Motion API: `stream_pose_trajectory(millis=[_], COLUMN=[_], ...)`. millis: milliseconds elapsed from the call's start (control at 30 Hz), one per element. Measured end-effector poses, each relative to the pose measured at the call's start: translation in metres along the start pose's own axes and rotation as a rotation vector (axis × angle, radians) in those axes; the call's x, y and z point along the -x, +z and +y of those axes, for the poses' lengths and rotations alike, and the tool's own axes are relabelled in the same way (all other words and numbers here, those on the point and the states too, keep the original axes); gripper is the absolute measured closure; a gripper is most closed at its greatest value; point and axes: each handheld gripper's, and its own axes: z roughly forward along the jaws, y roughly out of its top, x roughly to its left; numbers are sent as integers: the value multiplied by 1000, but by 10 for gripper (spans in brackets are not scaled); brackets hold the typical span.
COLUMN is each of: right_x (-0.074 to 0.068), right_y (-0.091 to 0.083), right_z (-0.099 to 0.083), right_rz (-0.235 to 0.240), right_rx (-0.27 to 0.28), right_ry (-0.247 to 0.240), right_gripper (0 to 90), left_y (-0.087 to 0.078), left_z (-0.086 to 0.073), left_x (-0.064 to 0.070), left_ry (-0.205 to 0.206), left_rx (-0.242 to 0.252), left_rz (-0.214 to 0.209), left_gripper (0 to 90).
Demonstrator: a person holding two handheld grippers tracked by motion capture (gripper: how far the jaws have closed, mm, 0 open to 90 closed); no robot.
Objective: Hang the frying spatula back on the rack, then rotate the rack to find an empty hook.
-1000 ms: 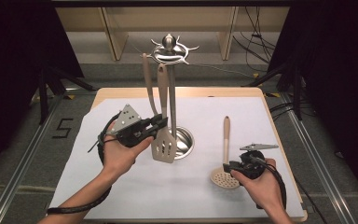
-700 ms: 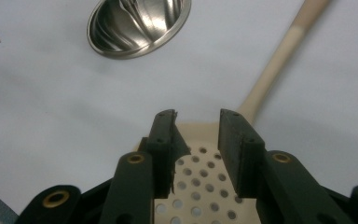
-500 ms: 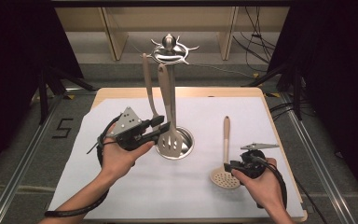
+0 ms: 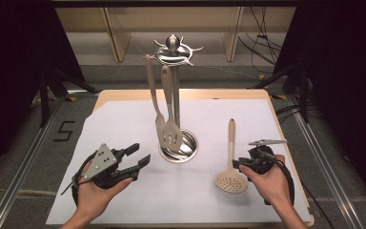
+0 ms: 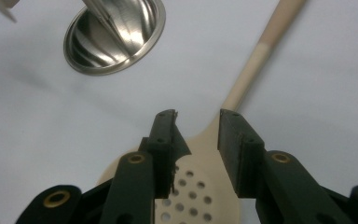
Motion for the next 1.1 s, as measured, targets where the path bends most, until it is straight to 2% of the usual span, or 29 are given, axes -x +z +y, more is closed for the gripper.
stream_pose_trajectory(millis=[100, 133, 167, 200, 233, 267, 367, 400, 533, 600, 667, 700, 733, 800, 867, 933, 967, 1000, 1033, 1067, 1100], right_x=[2, 3, 3, 5, 7, 5, 6, 7, 10, 9, 13, 13, 16, 19, 21, 24, 23, 25, 25, 26, 29], right_y=[1, 1, 1, 3, 4, 3, 6, 7, 12, 14, 15, 15, 16, 18, 23, 26, 27, 29, 34, 36, 38], right_z=[6, 8, 10, 12, 13, 16, 21, 22, 24, 24, 26, 27, 28, 29, 30, 33, 34, 36, 38, 39, 40], right_rz=[-10, -19, -19, -24, -36, -33, -37, -39, -53, -79, -76, -42, -51, -58, -49, -58, -64, -82, -108, -99, -106], right_rx=[3, 3, 3, 24, 35, 24, 23, 23, 11, 17, 8, -6, -12, -21, -14, -49, -75, -93, -102, -107, -116], right_ry=[8, -6, 3, -17, -41, -19, -8, -11, -16, -12, -23, -5, -23, -18, 19, 17, 49, 36, 51, 54, 36], right_gripper=[671, 670, 670, 670, 670, 670, 669, 669, 668, 668, 668, 668, 668, 670, 670, 670, 670, 669, 669, 669, 668], left_y=[-1, -1, 1, 1, -1, -1, -1, -3, -5, -6, -6, -5, -5, -3, -1, 0, 0, -1, 0, 0, 0], left_z=[-5, -6, -6, -7, -6, -7, -11, -12, -17, -17, -17, -17, -18, -19, -20, -21, -21, -21, -21, -22, -22], left_x=[-7, -8, -10, -11, -12, -13, -18, -18, -21, -21, -22, -22, -23, -23, -24, -24, -24, -23, -23, -23, -22], left_ry=[-5, -17, -15, -20, -23, -34, -54, -58, -74, -78, -83, -89, -92, -91, -95, -86, -87, -85, -84, -89, -94], left_rx=[-7, -4, 10, 21, 9, 16, 33, 16, 15, 11, 12, 13, 7, 1, 1, 3, 2, -11, -4, 6, 2], left_rz=[27, 37, 35, 37, 62, 72, 88, 102, 107, 114, 115, 115, 117, 115, 110, 100, 100, 106, 101, 95, 99], left_gripper=[456, 455, 453, 452, 451, 450, 447, 447, 444, 442, 441, 441, 440, 440, 438, 438, 437, 436, 436, 436, 435])
